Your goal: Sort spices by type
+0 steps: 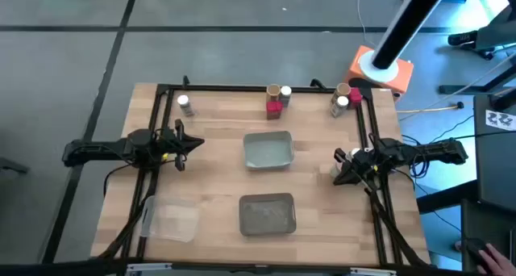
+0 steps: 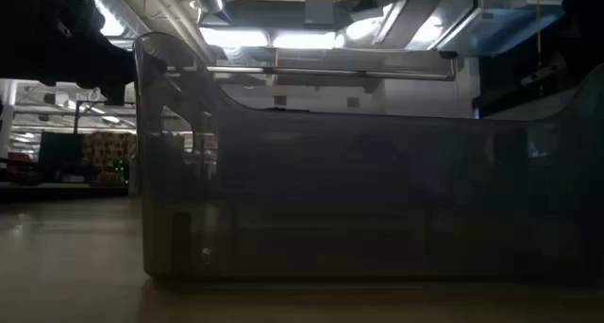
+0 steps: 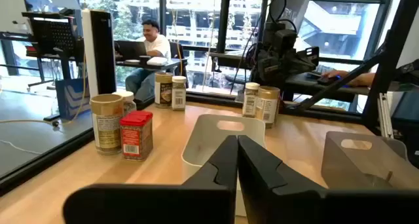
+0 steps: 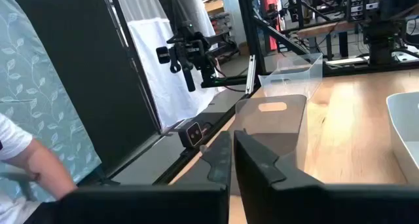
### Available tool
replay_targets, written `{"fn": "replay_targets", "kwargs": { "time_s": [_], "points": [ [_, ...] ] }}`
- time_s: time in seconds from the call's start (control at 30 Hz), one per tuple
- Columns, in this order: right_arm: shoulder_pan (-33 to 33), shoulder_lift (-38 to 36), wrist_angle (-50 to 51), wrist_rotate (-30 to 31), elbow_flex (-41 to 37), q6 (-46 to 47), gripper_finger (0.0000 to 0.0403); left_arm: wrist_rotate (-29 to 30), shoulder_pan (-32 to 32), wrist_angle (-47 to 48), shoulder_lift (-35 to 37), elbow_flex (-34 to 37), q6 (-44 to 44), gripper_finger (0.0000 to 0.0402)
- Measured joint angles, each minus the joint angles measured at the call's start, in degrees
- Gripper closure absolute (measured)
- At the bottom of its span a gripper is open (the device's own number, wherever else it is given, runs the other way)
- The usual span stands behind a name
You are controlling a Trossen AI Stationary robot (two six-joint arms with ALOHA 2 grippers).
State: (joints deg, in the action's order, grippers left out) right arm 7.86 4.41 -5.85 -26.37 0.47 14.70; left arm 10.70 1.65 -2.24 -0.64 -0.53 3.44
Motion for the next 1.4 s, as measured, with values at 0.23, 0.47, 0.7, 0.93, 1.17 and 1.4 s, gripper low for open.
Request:
{"fn": "replay_targets", "kwargs": {
  "time_s": [0.23,0.47,0.7,0.93,1.17,1.4],
  "points": [
    [0.00,0.01,0.00,0.00,-0.01,0.00,0.0381,0.00,0.00,0.00,0.00,0.01,0.00,0.0398],
    [0.00,0.02,0.00,0.00,0.00,0.00,0.0381,-0.01,0.01,-0.01,0.01,0.01,0.00,0.0398],
    [0.00,0.01,0.00,0.00,-0.02,0.00,0.0381,-0.02,0.00,0.00,0.00,0.02,0.00,0.0398],
    [0.00,0.00,0.00,0.00,0.00,-0.02,0.0381,0.00,0.00,-0.02,0.01,0.02,0.00,0.0398],
    [0.00,0.01,0.02,0.44,-0.01,-0.01,0.0381,0.00,0.02,-0.02,0.01,0.01,0.00,0.0398],
    [0.00,0.00,1.83,17.00,0.00,-0.02,0.0381,-0.01,0.01,0.00,0.01,0.00,0.00,0.0398]
  ]
}}
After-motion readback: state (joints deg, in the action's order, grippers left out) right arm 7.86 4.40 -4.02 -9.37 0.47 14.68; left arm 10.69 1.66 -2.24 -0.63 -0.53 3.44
